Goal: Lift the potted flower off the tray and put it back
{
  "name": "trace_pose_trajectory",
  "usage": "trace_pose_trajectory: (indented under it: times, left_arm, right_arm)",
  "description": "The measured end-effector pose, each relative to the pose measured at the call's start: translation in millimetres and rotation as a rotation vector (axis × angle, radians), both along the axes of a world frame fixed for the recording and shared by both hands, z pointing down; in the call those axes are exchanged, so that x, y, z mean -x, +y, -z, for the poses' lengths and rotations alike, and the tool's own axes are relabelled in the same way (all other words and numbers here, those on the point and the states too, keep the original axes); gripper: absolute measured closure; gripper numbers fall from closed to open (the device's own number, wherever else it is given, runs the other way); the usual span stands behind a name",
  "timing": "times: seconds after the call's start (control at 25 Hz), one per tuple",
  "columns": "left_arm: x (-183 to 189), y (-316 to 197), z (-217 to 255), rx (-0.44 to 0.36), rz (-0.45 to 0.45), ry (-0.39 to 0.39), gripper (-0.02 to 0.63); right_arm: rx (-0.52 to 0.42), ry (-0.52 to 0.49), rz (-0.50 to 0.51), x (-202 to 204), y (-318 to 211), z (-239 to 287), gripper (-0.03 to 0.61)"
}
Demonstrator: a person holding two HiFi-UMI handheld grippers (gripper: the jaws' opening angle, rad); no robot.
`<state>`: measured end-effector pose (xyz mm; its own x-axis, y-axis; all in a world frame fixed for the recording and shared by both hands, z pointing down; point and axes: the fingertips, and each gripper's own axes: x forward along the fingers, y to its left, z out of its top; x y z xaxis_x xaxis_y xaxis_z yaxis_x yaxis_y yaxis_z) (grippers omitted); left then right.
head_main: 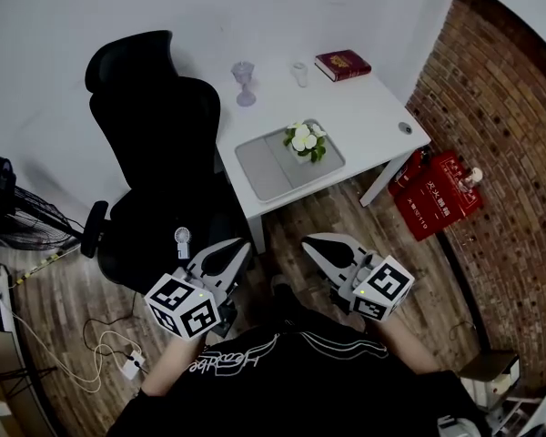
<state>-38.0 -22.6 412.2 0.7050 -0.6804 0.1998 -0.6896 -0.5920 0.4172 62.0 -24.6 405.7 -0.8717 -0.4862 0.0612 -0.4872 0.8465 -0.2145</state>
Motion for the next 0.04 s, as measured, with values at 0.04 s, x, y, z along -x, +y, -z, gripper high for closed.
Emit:
trace_pose_trajectory:
  times: [0.04]
  left_arm:
    - [0.8,-0.2,-1.1,0.001,0.003,0.002,0.568]
  right_arm:
    - [0.005,0.000,-0.003,-0.2,0.5,-2.1,0.578]
